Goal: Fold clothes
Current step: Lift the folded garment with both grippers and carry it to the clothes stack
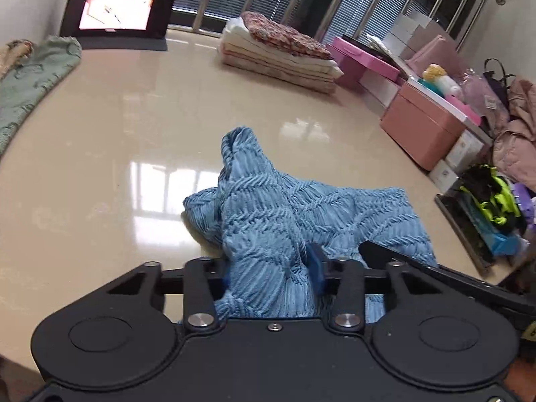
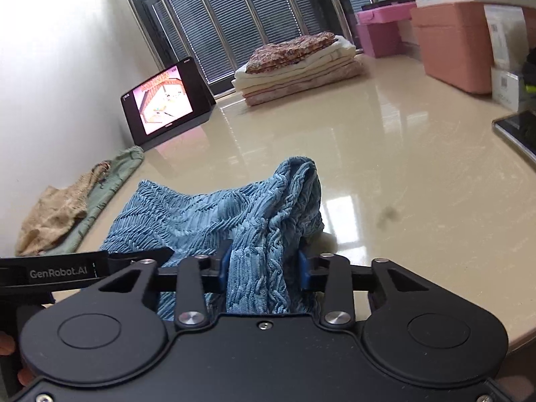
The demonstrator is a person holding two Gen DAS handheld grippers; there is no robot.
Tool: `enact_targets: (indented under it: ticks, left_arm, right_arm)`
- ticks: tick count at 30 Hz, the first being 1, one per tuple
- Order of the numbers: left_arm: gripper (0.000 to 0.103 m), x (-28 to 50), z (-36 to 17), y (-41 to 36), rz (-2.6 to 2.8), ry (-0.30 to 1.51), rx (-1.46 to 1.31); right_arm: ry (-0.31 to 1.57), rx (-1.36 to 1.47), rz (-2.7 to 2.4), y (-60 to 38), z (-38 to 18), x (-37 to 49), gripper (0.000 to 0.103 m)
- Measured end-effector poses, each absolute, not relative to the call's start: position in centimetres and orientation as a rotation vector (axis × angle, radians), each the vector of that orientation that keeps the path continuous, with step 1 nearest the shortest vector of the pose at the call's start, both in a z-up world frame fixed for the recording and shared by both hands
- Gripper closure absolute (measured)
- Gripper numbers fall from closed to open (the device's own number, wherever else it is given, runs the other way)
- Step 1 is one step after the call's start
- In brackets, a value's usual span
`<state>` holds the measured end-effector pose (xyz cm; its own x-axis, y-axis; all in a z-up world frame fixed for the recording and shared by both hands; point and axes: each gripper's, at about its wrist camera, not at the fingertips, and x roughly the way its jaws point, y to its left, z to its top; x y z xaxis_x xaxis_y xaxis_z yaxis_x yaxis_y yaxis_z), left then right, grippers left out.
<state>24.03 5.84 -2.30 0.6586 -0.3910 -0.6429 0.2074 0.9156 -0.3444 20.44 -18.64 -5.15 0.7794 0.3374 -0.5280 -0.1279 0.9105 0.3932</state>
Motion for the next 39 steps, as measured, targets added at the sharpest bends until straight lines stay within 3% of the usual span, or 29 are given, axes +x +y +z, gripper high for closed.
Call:
enact_targets:
  ticks: [8, 29, 39]
  left_arm:
    - [0.078, 23.8, -1.7, 6.4, -0.364, 0.756, -0.273]
    - [0.080, 21.6, 2.4, 5.7, -0.421, 0.635, -0.281]
    - [0.080, 24.9, 8.0, 5.3, -0.428, 0.492, -0.285]
  right_arm:
    - [0.636, 0.404, 0.282, -19.3, -4.8, 20.5, 0.078]
    - [0.518, 0.382, 0.318, -19.6, -0.4, 18.8, 0.078]
    - [0.408, 0.321, 0.370, -19.2, 5.0, 22.4, 0.078]
